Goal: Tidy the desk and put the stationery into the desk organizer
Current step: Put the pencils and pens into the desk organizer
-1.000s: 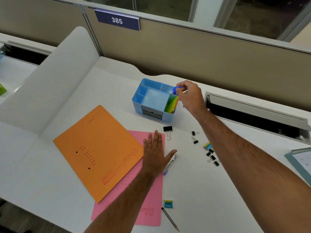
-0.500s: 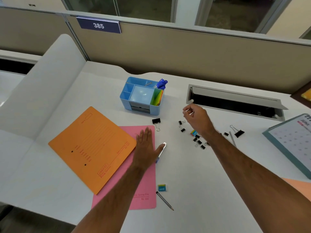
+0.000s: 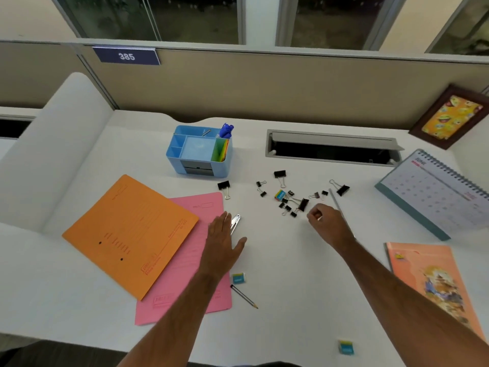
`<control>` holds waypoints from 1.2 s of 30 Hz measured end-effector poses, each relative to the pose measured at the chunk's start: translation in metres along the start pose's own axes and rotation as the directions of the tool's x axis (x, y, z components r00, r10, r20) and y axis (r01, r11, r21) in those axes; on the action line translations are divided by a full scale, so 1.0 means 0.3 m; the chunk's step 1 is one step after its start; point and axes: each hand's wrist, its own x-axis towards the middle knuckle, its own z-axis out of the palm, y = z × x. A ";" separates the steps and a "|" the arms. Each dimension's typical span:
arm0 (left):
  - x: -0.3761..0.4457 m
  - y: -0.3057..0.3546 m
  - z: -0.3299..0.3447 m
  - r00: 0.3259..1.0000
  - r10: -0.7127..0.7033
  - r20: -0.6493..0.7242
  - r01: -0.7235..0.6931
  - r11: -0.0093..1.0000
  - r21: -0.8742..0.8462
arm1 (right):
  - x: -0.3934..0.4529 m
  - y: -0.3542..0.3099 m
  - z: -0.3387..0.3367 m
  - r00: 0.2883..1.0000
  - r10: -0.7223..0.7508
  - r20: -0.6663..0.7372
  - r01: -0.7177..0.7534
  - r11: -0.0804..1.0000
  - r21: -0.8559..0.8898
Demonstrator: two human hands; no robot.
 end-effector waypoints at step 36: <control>-0.032 0.411 0.165 0.973 -0.179 0.144 0.227 0.847 -0.480 | -0.210 0.240 -0.142 0.990 0.139 -0.023 -0.141 0.984 -0.104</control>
